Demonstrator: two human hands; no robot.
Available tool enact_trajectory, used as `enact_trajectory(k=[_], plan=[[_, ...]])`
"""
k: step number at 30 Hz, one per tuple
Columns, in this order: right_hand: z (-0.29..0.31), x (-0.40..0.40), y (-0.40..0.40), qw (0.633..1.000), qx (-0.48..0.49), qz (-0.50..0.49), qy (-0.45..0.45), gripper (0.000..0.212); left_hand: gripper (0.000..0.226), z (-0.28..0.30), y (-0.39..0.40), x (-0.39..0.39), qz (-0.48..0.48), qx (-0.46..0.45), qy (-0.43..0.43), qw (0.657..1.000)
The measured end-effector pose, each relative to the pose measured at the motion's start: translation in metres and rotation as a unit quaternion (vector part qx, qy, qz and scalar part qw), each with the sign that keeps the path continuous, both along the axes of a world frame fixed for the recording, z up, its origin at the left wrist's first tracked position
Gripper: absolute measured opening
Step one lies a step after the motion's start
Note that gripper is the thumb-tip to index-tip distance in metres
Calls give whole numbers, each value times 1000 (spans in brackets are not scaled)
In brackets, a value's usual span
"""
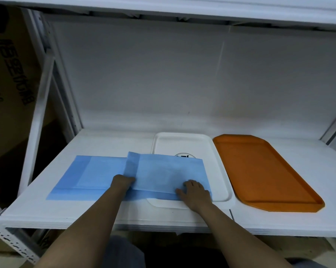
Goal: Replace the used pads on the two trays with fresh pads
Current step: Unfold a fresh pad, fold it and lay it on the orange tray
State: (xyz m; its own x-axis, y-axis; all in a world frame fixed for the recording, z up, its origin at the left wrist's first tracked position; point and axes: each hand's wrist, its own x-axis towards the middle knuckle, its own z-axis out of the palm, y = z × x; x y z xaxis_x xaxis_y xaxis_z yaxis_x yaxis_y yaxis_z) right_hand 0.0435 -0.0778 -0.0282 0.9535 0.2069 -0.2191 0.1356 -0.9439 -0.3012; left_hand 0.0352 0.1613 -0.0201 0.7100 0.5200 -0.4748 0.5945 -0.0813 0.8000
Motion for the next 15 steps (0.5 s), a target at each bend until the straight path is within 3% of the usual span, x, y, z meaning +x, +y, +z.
enact_trajectory(k=[4, 11, 15], plan=[[6, -1, 4, 1000, 17, -5, -2, 58, 15, 17, -11, -1, 3, 12, -81, 997], [32, -3, 28, 982, 180, 46, -41, 92, 7, 73, -58, 2, -23, -66, -219, 973], [56, -3, 39, 959, 244, 19, -140, 77, 17, 99, -90, 1, -77, -18, -250, 965]])
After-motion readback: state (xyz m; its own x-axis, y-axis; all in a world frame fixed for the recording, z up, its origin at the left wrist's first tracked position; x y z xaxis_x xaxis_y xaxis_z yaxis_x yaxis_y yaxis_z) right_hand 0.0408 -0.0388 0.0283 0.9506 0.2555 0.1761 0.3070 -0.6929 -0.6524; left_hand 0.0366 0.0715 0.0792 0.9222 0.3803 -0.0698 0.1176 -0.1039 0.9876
